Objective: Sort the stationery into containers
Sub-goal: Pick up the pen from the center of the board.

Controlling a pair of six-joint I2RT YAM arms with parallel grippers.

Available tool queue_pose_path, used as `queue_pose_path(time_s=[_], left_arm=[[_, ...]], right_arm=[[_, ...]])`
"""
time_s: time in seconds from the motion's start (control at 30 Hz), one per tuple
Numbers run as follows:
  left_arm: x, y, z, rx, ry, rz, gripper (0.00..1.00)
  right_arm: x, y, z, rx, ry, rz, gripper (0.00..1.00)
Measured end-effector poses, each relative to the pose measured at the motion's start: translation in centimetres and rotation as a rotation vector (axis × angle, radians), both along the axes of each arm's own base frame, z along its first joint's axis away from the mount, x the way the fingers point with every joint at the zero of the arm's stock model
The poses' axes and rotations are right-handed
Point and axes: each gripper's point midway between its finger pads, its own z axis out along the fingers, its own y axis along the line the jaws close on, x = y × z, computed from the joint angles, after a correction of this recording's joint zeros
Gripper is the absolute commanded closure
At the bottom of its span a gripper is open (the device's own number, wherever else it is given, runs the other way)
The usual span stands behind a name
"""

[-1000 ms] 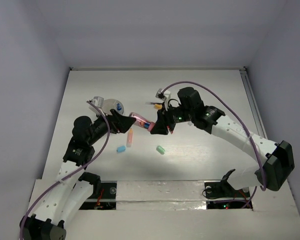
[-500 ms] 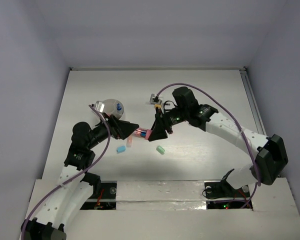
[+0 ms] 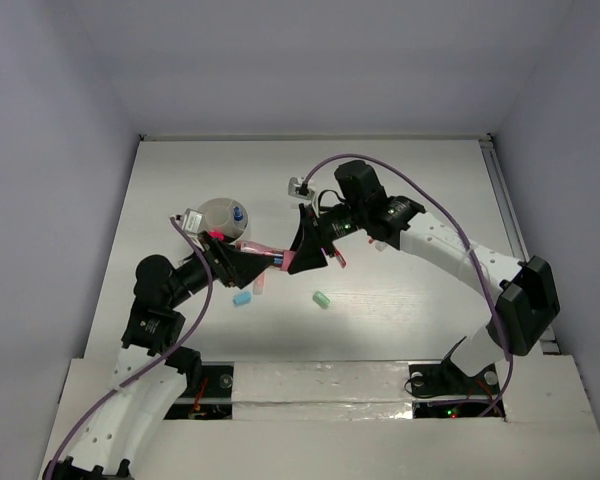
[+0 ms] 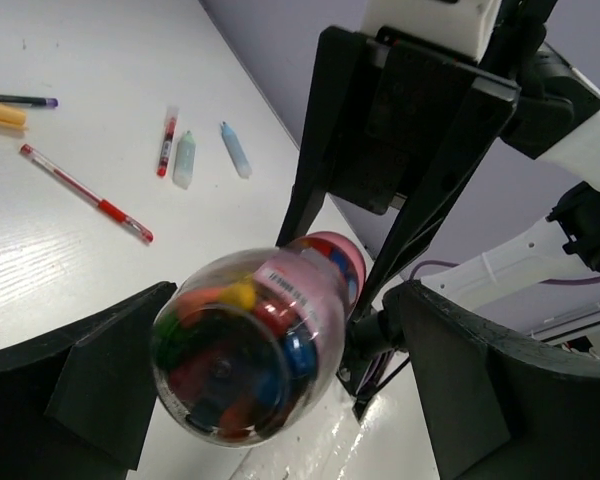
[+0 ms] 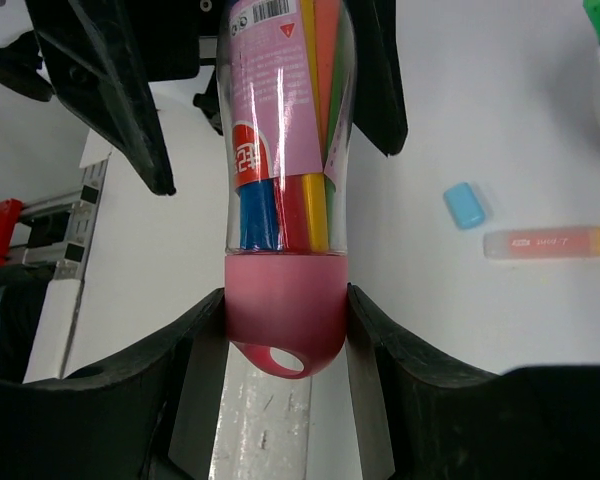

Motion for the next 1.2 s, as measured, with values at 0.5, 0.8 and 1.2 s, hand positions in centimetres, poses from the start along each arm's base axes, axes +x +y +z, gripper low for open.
queue_pose_path(time_s=[0.5, 0.8, 1.2], left_arm=[[-0.3, 0.0, -0.4, 0.002, 0.025, -0.007, 0.50], [-0.4, -0.1, -0.3, -0.016, 0.039, -0.015, 0.93], [-0.2, 0.3, 0.1, -0.043, 0.017, 0.024, 1.00]], right_arm=[[0.1, -0.1, 0.1, 0.018, -0.068, 0.085, 0.96], [0.9, -0.3, -0.2, 0.029, -0.059, 0.124, 0.94], [3.5, -0.7, 0.7, 0.081, -0.044, 0.032, 0.08]])
